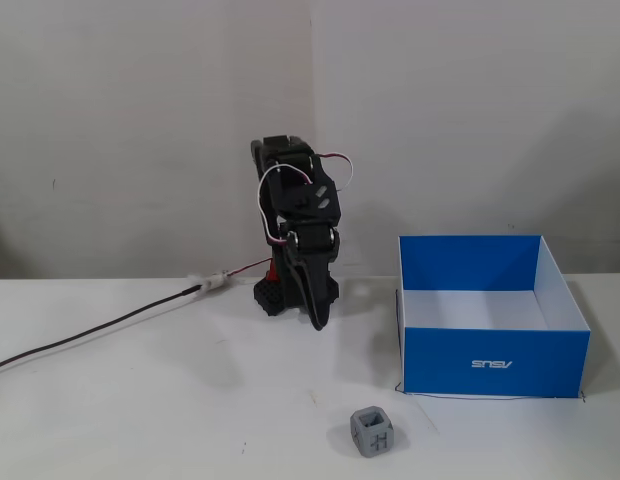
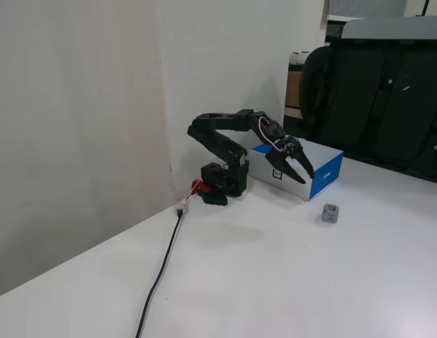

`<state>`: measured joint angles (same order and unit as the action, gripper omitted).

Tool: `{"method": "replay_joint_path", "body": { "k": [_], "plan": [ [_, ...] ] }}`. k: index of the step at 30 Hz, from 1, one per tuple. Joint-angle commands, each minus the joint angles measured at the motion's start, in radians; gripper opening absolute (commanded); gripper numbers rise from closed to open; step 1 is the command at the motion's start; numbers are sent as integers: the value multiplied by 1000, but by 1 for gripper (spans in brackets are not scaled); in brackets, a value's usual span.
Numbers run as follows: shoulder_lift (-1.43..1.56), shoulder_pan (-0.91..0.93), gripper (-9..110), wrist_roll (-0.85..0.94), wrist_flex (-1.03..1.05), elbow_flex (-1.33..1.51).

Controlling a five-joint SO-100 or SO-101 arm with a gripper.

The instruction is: Pick the gray block and keep it in the box.

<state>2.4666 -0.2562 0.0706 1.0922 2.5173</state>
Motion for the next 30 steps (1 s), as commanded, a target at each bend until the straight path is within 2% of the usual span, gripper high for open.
{"method": "replay_joint_path", "body": {
  "k": [1, 3, 5, 10, 22, 30],
  "plan": [
    [-190, -3, 12, -5, -37, -153],
    [-364, -9, 14, -5, -37, -236],
    [-486, -17, 23, -6, -37, -296],
    [-529, -69, 33, -23, -55, -339],
    [-1029, -140, 35, -58, -34, -629],
    [-1091, -155, 33, -66, 0, -670]
  ]
}}
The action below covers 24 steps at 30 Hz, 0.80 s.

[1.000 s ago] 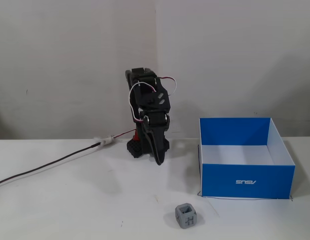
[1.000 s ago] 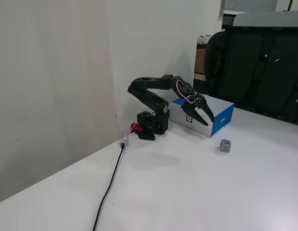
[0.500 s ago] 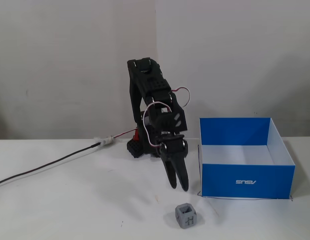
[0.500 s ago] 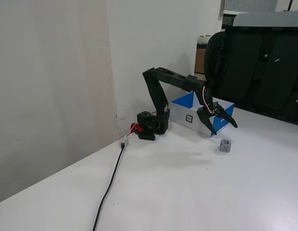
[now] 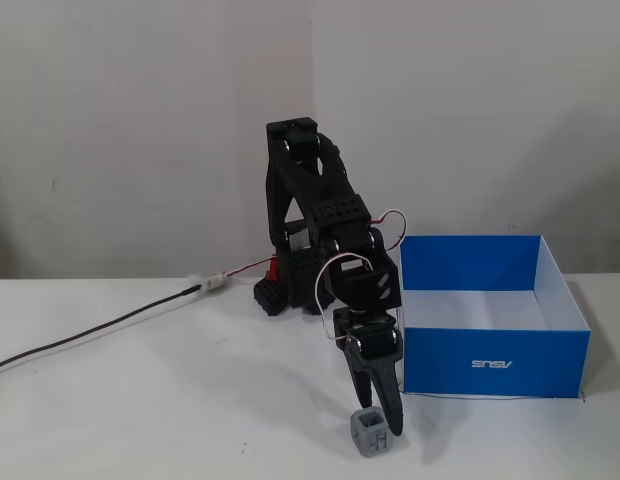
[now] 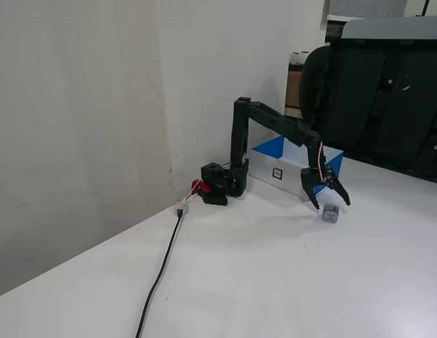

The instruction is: Pick the gray block and keep it in the box.

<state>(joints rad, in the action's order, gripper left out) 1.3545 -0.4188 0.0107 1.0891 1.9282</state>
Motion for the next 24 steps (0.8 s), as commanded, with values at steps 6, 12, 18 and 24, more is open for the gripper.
{"method": "replay_joint_path", "body": {
  "k": [6, 12, 18, 24],
  "plan": [
    [-138, 57, 31, -6, 115, -259],
    [-213, 74, 0, -12, 160, -347],
    [-149, 103, 0, -17, 221, -396],
    [143, 87, 0, -38, 383, -440]
  ]
}}
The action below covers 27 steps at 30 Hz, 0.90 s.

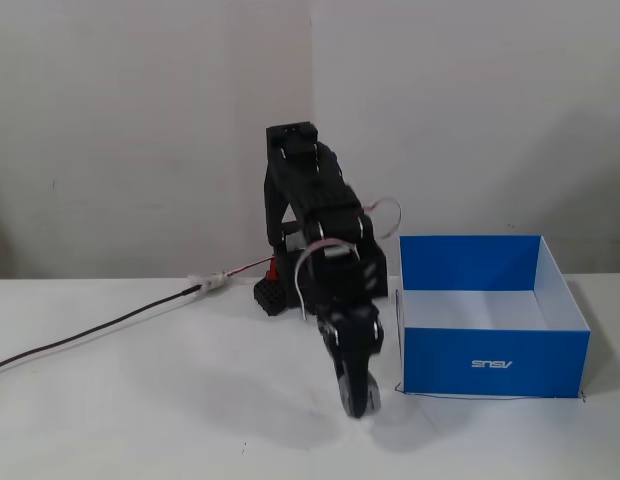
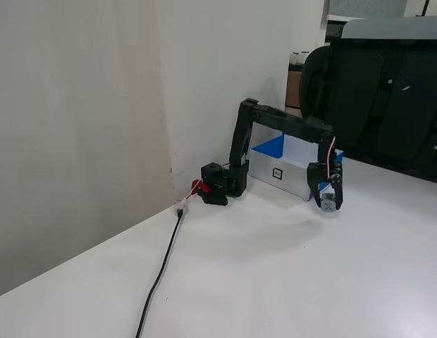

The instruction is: Pick the gray block and keep it in the box.

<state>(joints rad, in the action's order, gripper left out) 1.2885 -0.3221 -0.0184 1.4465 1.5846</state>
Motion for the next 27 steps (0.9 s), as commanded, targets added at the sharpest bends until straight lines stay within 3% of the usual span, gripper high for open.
{"method": "replay_joint_path", "body": {
  "k": [1, 9, 21, 26, 27],
  "plan": [
    [255, -15, 0, -15, 44, -97],
    [474, -198, 0, -51, 160, -146],
    [632, -825, 0, -221, 135, 17],
    [637, -876, 0, -232, 41, 209],
    [638, -877, 7, -235, 32, 224]
  ]
}}
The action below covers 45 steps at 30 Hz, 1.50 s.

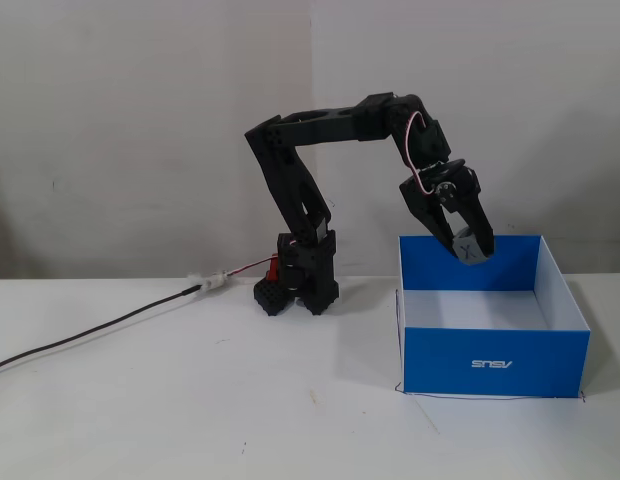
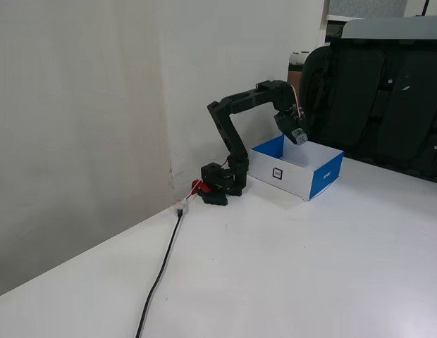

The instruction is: Pick the gray block and keep it in the box.

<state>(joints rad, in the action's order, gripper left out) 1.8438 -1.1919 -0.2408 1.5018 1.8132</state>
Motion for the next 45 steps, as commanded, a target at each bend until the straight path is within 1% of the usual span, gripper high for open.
{"method": "replay_joint_path", "body": {
  "k": [1, 3, 4, 5, 6, 8, 12, 14, 19, 22, 26, 30, 35, 39, 42, 45],
  "plan": [
    [83, -5, 20, -18, -35, 9],
    [83, -2, 42, -34, -57, 25],
    [86, 0, 47, -40, -58, 23],
    [94, 6, 46, -44, -55, 14],
    [103, 21, 44, -44, -44, -5],
    [127, 77, 25, -44, -5, -75],
    [149, 199, 5, -40, 100, -238],
    [158, 284, 0, -31, 106, -265],
    [158, 554, 0, -25, 55, -290],
    [198, 680, 0, 5, 28, -265],
    [368, 781, 0, 57, -67, -64],
    [583, 891, 0, 114, -175, 210],
    [798, 1052, 0, 268, -319, 505],
    [828, 1181, 0, 365, -442, 661],
    [1014, 1195, 0, 387, -505, 865],
    [1362, 1152, 0, 413, -416, 1039]
  ]
}}
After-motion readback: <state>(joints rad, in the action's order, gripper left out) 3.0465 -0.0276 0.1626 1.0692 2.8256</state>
